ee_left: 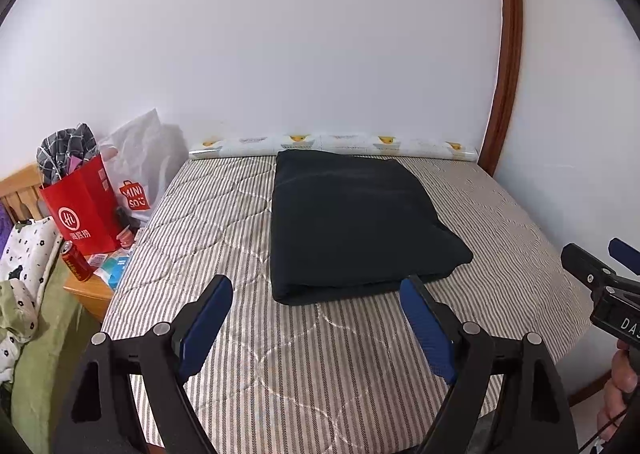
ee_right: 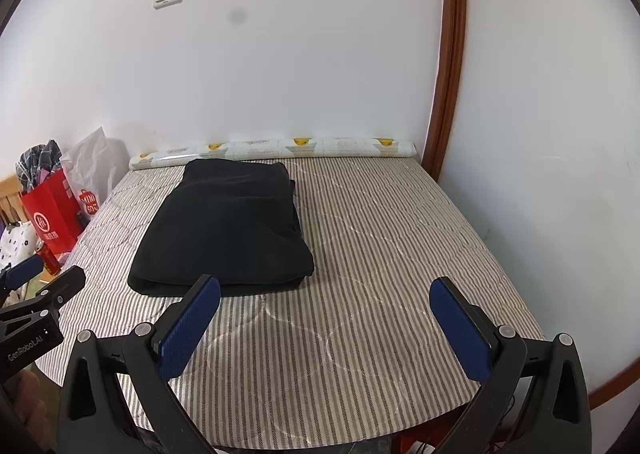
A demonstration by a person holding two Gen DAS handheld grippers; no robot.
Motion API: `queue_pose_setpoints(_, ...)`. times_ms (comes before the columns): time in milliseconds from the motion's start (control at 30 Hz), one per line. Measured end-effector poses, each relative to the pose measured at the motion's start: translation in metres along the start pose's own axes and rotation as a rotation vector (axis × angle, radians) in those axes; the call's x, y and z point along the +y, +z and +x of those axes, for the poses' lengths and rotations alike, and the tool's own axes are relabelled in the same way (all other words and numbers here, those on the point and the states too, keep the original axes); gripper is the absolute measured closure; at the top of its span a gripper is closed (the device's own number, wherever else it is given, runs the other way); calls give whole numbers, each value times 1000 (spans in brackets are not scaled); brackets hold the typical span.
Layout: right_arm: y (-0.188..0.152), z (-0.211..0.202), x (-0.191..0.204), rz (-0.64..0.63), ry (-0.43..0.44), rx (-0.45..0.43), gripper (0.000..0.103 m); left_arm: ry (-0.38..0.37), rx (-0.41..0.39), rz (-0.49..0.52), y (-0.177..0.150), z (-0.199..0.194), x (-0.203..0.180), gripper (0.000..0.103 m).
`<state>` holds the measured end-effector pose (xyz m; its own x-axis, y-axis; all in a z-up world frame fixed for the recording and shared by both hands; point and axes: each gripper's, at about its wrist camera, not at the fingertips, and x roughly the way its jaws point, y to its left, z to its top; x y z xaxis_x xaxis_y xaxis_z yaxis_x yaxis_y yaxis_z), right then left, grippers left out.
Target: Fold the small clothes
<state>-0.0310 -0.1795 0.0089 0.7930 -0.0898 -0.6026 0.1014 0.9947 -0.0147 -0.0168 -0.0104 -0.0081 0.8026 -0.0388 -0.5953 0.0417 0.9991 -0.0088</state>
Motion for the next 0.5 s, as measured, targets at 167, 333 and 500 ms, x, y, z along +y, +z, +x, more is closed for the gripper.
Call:
queue_pose_setpoints(167,-1,-1,0,2,-1,0,0,-3,2,-12,0,-2,1,18)
queue_pose_setpoints(333,-1,-6,-1,5,3,-9,0,3,7,-11,0,0,2,18)
queue_pose_setpoints(500,0,-10,-3,8,6,-18,0,-5,12,-10,-1,0,1,18)
